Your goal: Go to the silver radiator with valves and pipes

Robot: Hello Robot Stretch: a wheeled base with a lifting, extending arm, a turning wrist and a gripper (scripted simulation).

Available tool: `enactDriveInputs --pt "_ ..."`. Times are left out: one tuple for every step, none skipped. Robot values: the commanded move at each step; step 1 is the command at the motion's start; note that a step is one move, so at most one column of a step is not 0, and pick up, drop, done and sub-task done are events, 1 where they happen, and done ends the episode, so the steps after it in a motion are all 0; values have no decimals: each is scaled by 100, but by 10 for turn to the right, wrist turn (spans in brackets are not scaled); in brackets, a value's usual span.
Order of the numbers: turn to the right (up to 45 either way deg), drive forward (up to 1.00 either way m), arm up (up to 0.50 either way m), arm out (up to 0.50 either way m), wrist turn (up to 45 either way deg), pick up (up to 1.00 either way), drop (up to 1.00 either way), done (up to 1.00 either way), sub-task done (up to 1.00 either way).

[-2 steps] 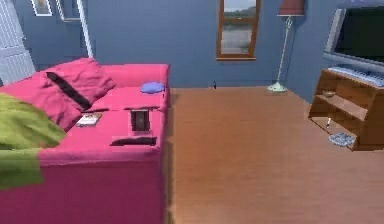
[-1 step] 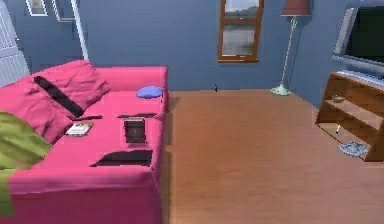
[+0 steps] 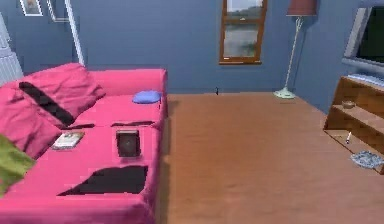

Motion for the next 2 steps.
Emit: enactDriveInputs --pt "450 0 0 0 0 0 0 0 0" --pt "330 0 0 0 0 0 0 0 0"
